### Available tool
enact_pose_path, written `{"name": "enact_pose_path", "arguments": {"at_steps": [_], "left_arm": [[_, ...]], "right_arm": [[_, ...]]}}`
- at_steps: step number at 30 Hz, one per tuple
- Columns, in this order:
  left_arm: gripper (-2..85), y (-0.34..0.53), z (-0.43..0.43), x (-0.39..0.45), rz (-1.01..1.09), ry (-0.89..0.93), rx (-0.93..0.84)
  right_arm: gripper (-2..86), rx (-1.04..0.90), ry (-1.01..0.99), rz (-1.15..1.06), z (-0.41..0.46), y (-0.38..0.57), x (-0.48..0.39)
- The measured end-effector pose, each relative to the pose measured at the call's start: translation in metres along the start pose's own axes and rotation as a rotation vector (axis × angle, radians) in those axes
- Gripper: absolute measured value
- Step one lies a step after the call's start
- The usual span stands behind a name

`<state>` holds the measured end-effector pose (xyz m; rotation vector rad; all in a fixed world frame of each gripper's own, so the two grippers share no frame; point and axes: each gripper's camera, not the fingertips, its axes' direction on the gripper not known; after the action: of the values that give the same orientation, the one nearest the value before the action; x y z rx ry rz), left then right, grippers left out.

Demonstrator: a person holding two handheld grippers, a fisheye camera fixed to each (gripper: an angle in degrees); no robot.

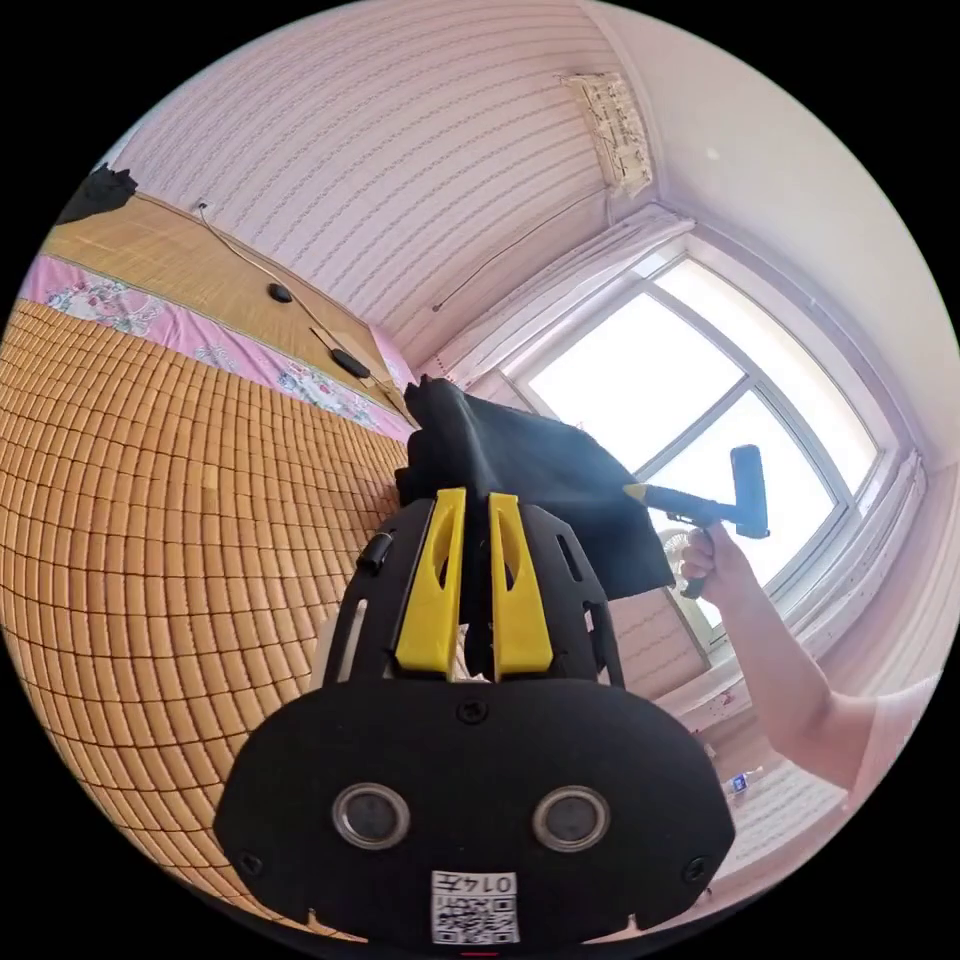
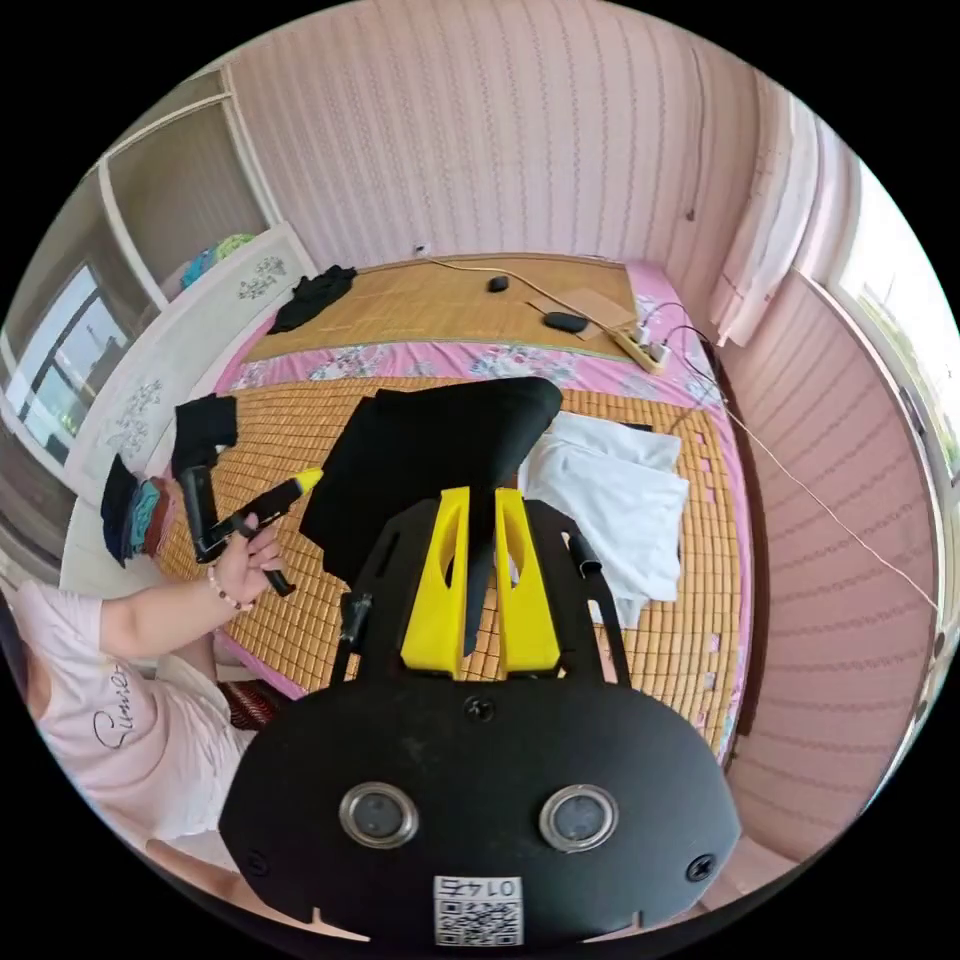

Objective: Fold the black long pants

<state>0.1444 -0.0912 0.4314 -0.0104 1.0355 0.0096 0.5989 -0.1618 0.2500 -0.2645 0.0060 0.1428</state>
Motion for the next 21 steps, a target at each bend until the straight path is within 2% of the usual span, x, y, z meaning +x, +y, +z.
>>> {"name": "enact_pose_path", "arguments": {"at_steps": [1, 2, 3, 6, 8, 12, 16, 21], "left_arm": [[8.3, -0.006, 0.022, 0.003, -0.022, -0.036, -0.037], [8.7, -0.007, 0.031, 0.003, -0.023, -0.059, -0.066], [8.9, -0.004, 0.04, -0.004, -0.049, -0.104, -0.129], [8.1, 0.017, 0.019, -0.024, -0.042, -0.123, -0.188], [7.6, 0.034, -0.012, -0.034, 0.007, -0.152, -0.215], [6.5, 0.088, -0.125, -0.052, 0.131, -0.247, -0.269], [6.4, 0.145, -0.261, -0.058, 0.137, -0.375, -0.311], [6.4, 0.199, -0.422, -0.039, 0.083, -0.605, -0.18]], "right_arm": [[8.3, -0.063, 0.032, 0.131, 0.017, 0.0, 0.024], [9.1, -0.079, 0.008, 0.17, 0.025, 0.005, 0.031], [10.0, -0.064, -0.074, 0.219, 0.039, 0.017, 0.036], [10.8, -0.009, -0.205, 0.202, 0.07, 0.062, 0.011], [10.9, -0.046, -0.2, 0.138, 0.091, 0.094, -0.02], [10.8, -0.136, -0.28, 0.06, 0.13, 0.178, -0.097], [10.2, -0.228, -0.375, 0.013, 0.156, 0.235, -0.179], [10.1, -0.3, -0.378, -0.243, 0.168, 0.229, -0.299]]}}
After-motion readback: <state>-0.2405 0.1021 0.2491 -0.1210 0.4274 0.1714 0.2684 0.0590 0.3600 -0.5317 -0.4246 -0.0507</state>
